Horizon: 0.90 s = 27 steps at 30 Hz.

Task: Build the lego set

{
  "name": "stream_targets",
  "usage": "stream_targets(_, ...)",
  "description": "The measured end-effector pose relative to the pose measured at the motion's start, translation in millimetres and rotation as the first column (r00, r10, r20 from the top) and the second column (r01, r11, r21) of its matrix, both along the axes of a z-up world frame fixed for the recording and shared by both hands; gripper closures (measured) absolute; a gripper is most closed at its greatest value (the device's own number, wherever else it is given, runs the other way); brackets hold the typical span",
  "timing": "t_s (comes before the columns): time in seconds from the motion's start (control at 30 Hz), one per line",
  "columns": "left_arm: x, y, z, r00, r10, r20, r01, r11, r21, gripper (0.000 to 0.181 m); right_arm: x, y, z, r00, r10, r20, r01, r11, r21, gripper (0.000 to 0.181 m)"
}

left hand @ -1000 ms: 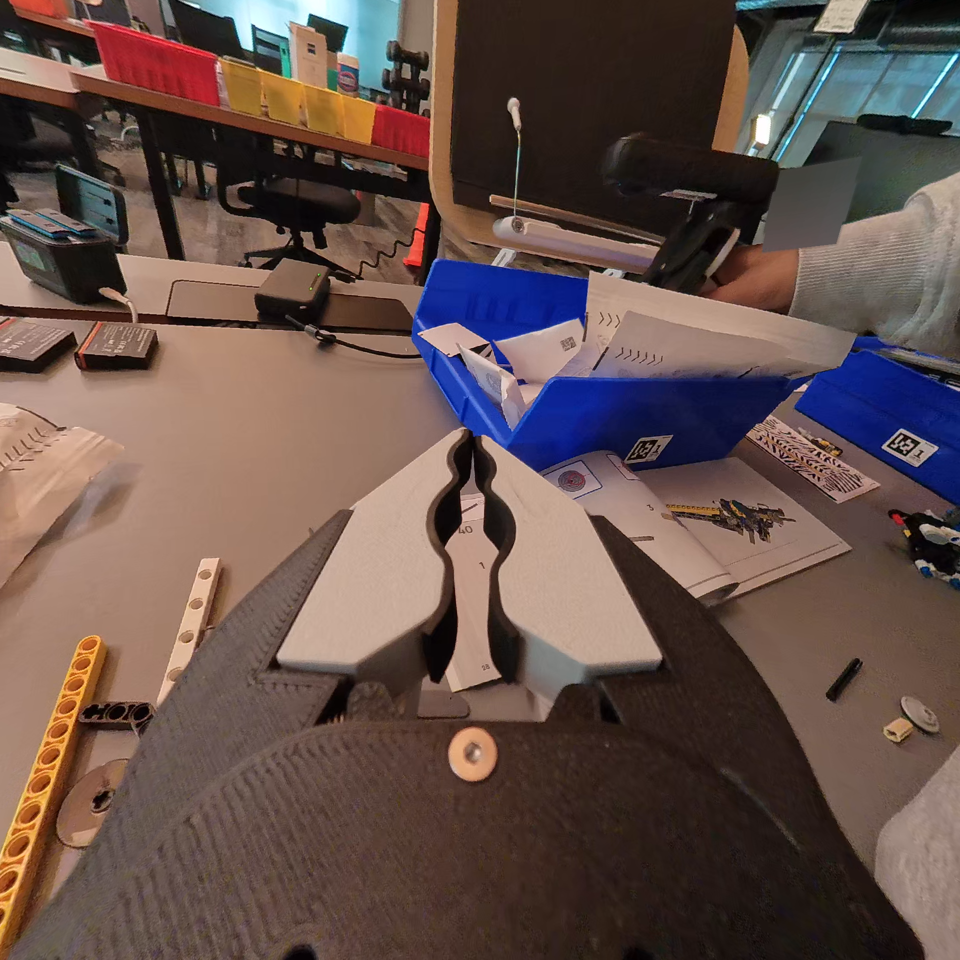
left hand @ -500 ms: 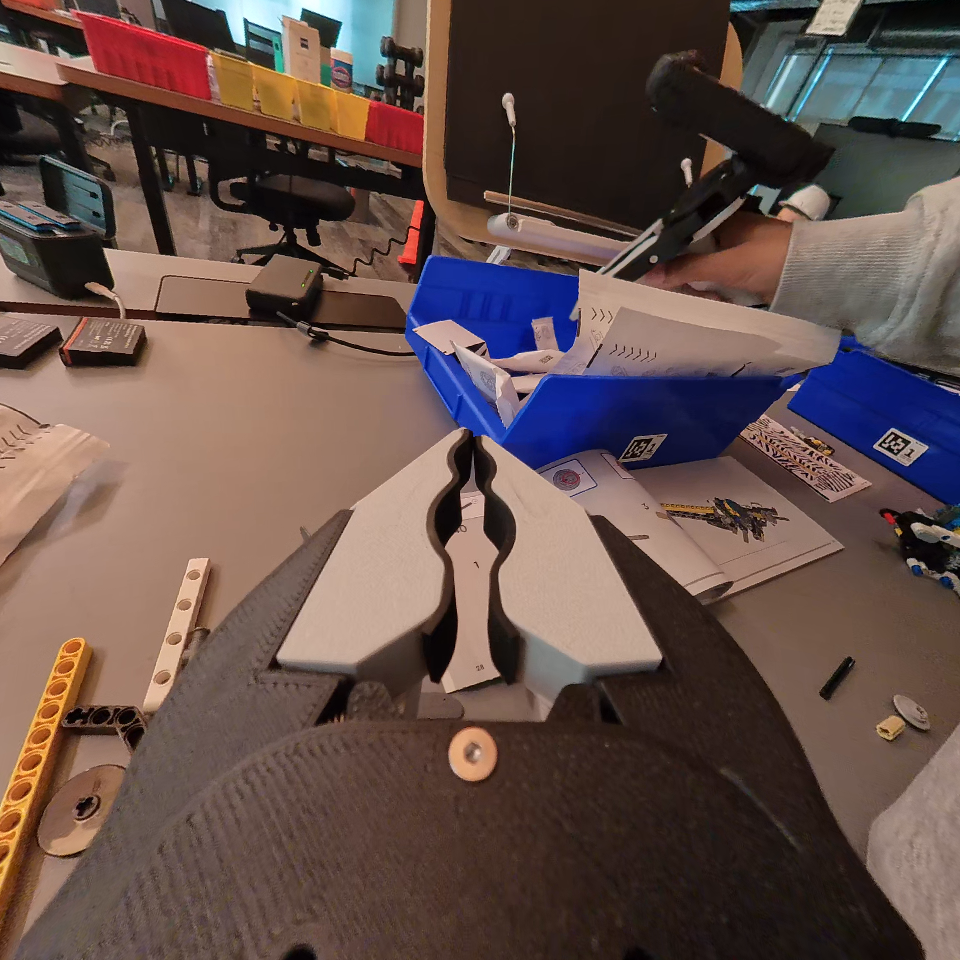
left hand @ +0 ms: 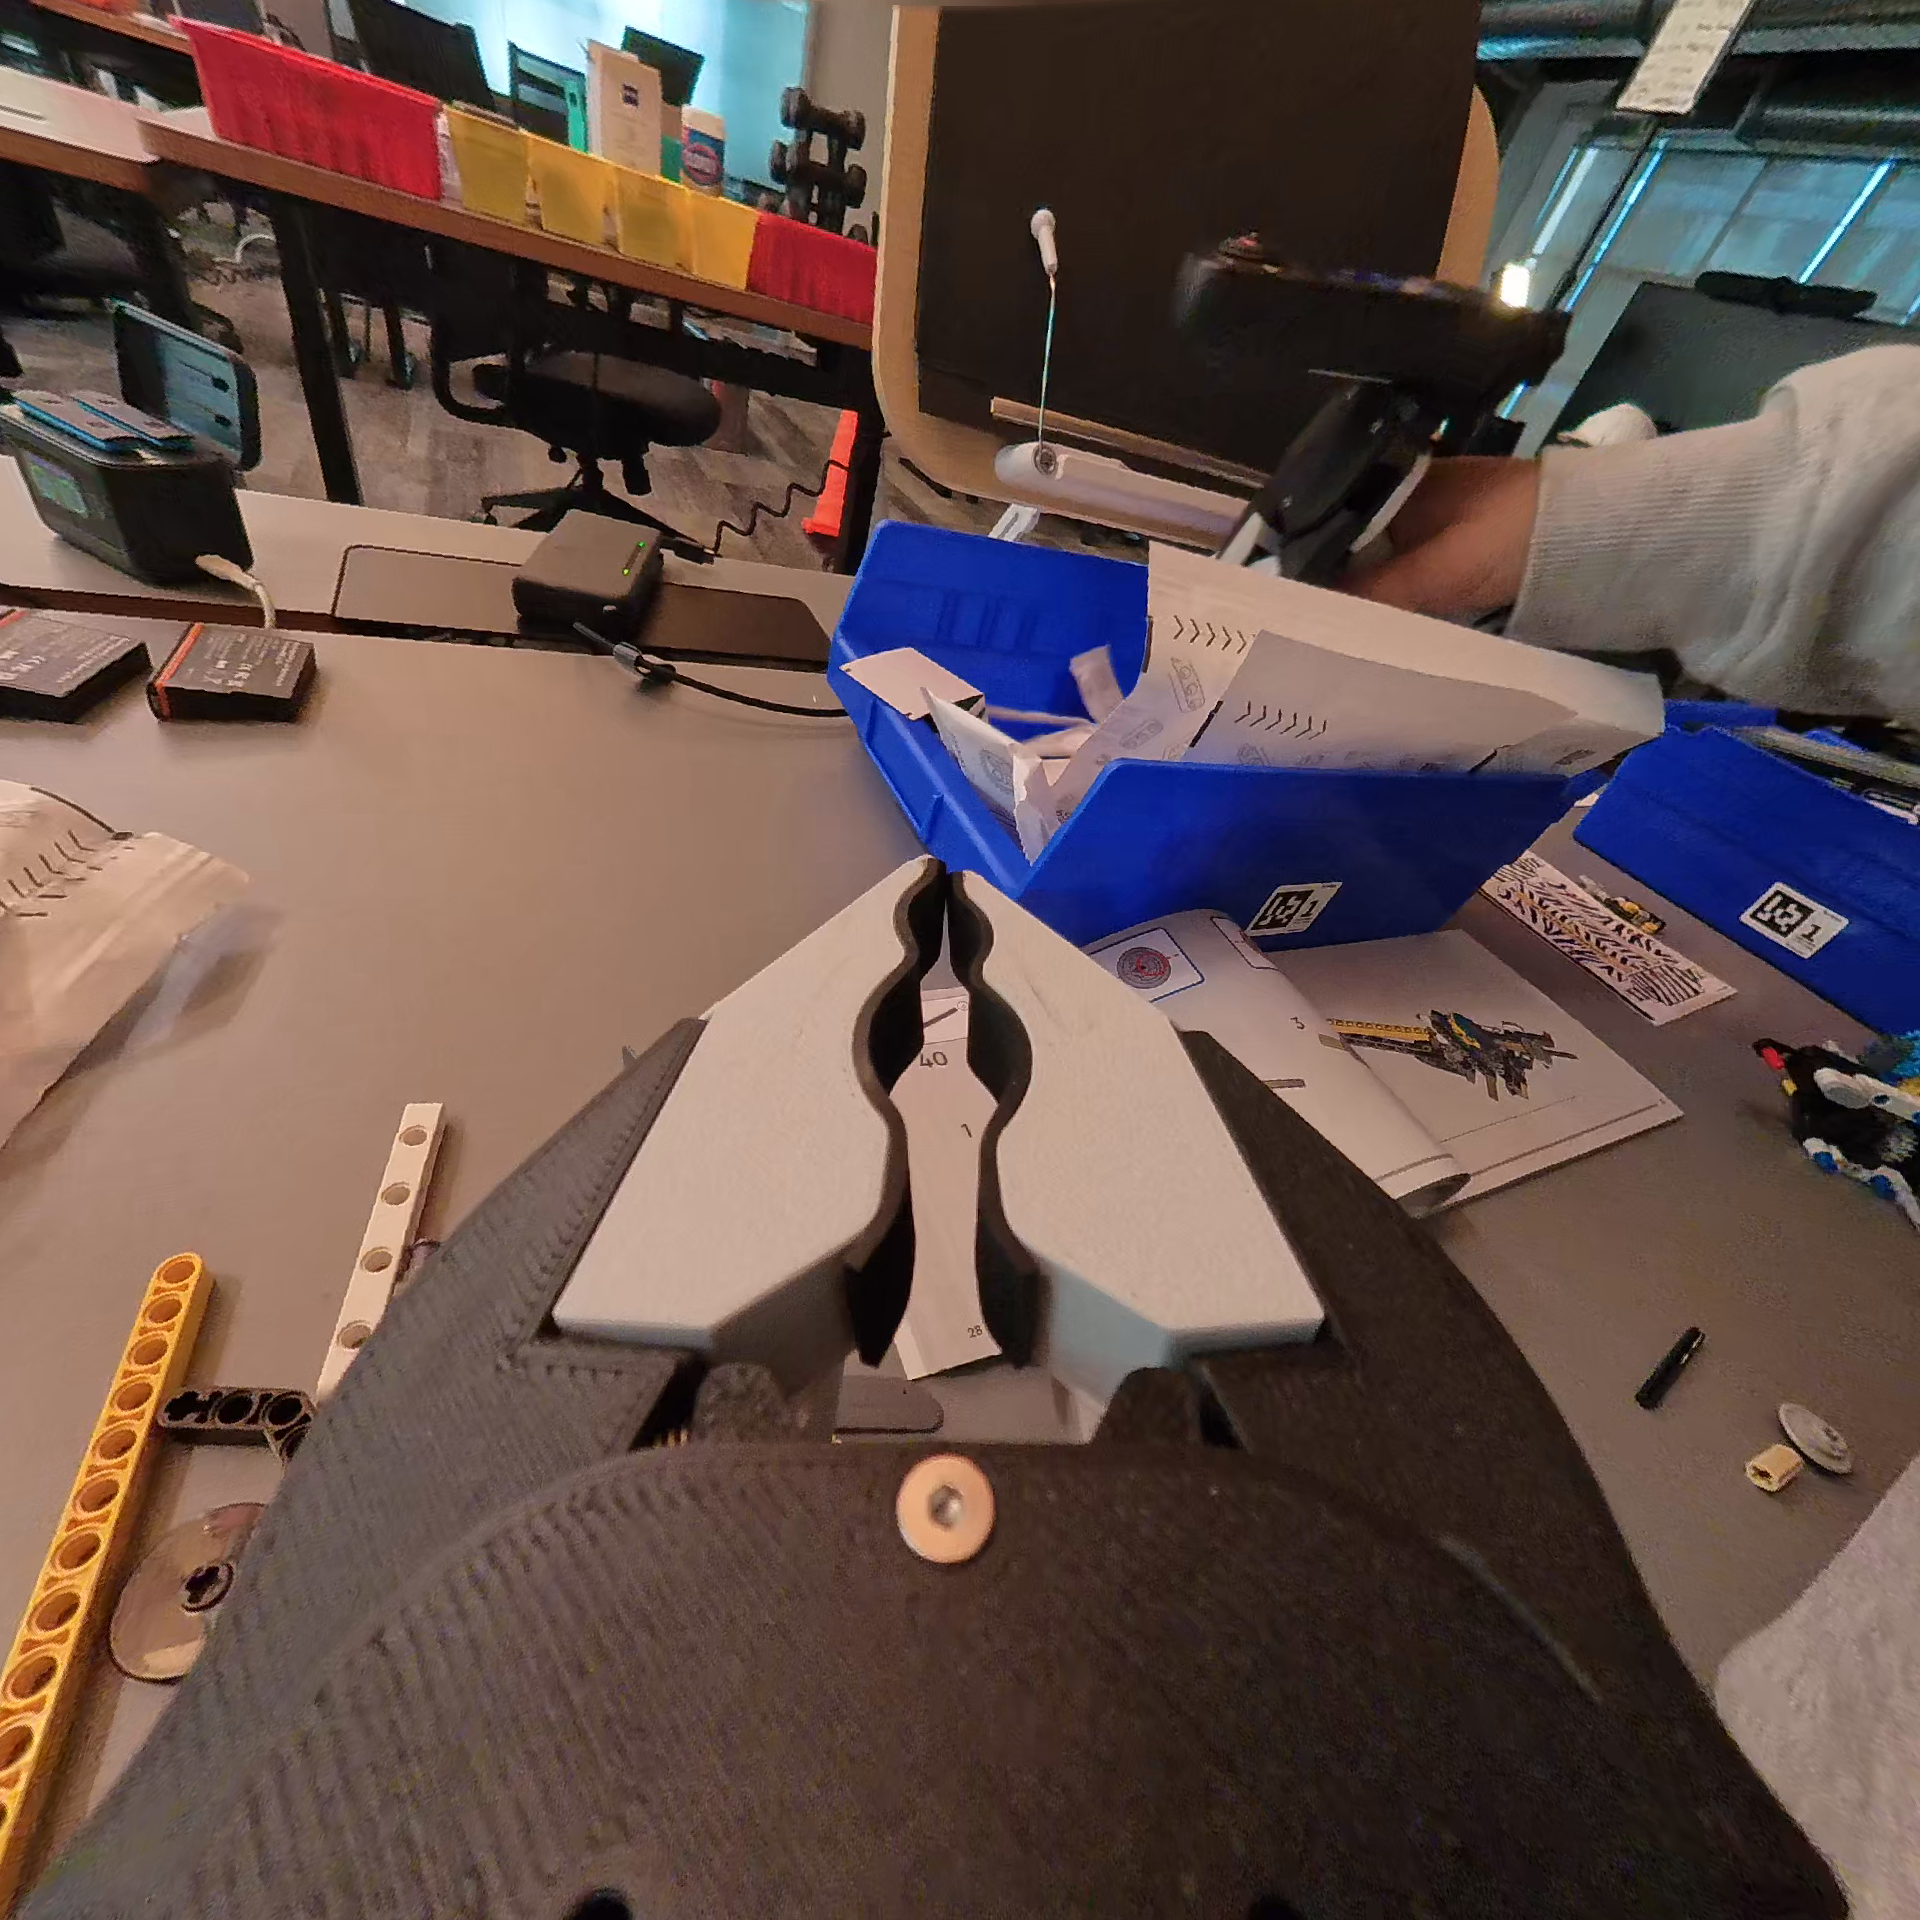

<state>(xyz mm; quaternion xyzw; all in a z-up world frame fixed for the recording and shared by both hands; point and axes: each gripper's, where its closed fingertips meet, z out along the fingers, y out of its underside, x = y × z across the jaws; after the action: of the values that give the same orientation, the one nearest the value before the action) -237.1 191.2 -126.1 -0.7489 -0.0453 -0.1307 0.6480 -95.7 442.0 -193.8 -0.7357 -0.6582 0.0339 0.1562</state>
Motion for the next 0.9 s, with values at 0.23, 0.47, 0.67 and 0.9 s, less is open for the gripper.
stream_targets(0.23,4.4,1.9,-1.1,1.0,-0.011,0.016,0.011,1.0,-0.003,0.181,10.1,-11.1,19.3,0.994,0.097,-0.044,-0.096,0.995,0.019,0.149)
stream_targets(0.47,6.6,3.1,-1.2,1.0,-0.005,-0.002,0.005,1.0,-0.005,0.181,0.4,3.8,-9.1,0.922,0.361,0.14,-0.381,0.912,0.154,0.164)
stream_targets(0.67,4.8,4.1,-2.3,1.0,0.002,0.0,-0.002,1.0,-0.006,0.181,-27.5,4.8,54.1,0.933,0.331,-0.138,-0.291,0.923,0.252,0.181)
stream_targets(0.9,7.3,3.7,0.7,1.0,-0.004,0.017,0.004,1.0,0.003,0.181,-20.1,-12.3,95.7,0.9,0.122,-0.419,-0.101,0.992,0.072,0.181)
